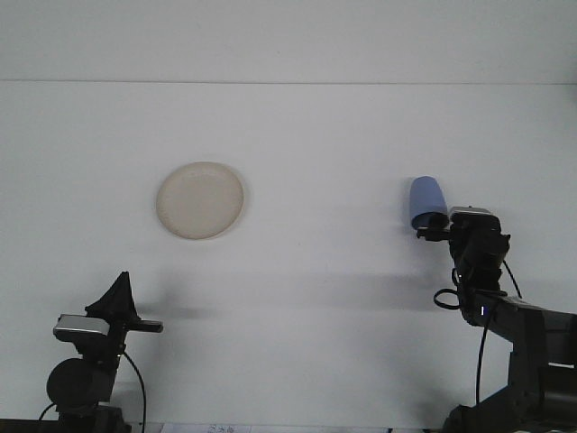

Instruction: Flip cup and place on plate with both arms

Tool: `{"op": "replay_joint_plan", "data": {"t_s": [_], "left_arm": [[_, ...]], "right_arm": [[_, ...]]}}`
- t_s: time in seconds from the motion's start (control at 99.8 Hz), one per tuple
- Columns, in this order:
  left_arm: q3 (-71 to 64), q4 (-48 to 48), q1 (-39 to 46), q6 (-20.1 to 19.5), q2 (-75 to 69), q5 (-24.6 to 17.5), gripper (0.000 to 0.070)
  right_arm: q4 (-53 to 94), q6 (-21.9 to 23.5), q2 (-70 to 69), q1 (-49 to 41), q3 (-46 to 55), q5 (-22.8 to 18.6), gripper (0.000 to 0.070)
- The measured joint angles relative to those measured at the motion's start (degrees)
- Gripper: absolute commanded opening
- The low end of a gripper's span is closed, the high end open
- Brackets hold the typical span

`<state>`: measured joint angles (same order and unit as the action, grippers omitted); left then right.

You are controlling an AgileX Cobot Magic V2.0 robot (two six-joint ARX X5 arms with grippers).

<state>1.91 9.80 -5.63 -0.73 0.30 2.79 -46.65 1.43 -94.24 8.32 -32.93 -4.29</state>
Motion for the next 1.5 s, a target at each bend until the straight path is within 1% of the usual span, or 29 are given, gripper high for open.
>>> {"op": "replay_joint_plan", "data": {"t_s": [0.01,0.04,0.14,0.24,0.371,0.501,0.551,0.621,0.741,0.842,0.922,0.992,1.022,1.122,1.162,1.343,1.503], "left_arm": [[0.0,0.0,0.0,0.0,0.0,0.0,0.0015],[0.0,0.0,0.0,0.0,0.0,0.0,0.0015],[0.0,0.0,0.0,0.0,0.0,0.0,0.0015],[0.0,0.0,0.0,0.0,0.0,0.0,0.0015],[0.0,0.0,0.0,0.0,0.0,0.0,0.0015],[0.0,0.0,0.0,0.0,0.0,0.0,0.0015],[0.0,0.0,0.0,0.0,0.0,0.0,0.0015],[0.0,0.0,0.0,0.0,0.0,0.0,0.0015],[0.0,0.0,0.0,0.0,0.0,0.0,0.0015],[0.0,0.0,0.0,0.0,0.0,0.0,0.0015],[0.0,0.0,0.0,0.0,0.0,0.0,0.0015],[0.0,0.0,0.0,0.0,0.0,0.0,0.0015],[0.0,0.0,0.0,0.0,0.0,0.0,0.0015],[0.0,0.0,0.0,0.0,0.0,0.0,0.0015],[0.0,0.0,0.0,0.0,0.0,0.0,0.0015],[0.0,0.0,0.0,0.0,0.0,0.0,0.0015],[0.0,0.0,0.0,0.0,0.0,0.0,0.0015]], "right_arm": [[0.0,-0.1,0.0,0.1,-0.2,-0.3,0.0034],[0.0,-0.3,0.0,0.1,-0.7,-1.1,0.0000],[-0.3,-1.0,0.0,0.0,-1.5,-5.7,0.0000],[3.1,-1.0,0.7,-0.7,-1.5,-9.0,0.0000],[12.4,-1.7,6.5,-4.0,-1.5,-9.0,0.0000],[24.6,-4.1,17.1,-9.6,-3.0,-9.0,0.0000],[31.8,-4.7,21.1,-12.0,-5.7,-9.0,0.0000],[44.0,-5.1,25.9,-15.5,-12.0,-8.8,0.0000],[63.8,-5.8,28.4,-20.7,-24.5,-8.9,0.0000],[82.4,-6.0,27.0,-24.9,-35.1,-8.8,0.0000],[93.4,-6.1,24.7,-28.5,-42.1,-8.8,0.0000],[100.2,-6.1,22.4,-31.8,-46.8,-7.8,0.0000],[103.0,-6.1,21.3,-33.7,-48.7,-6.5,0.0000],[108.6,-5.9,17.3,-39.5,-52.3,-2.5,0.0000],[109.9,-5.7,15.3,-41.5,-53.2,-1.6,0.0000],[114.6,-5.5,4.9,-48.0,-55.6,-1.5,0.0000],[117.3,-5.5,-1.1,-51.3,-57.4,-1.5,0.0000]]}}
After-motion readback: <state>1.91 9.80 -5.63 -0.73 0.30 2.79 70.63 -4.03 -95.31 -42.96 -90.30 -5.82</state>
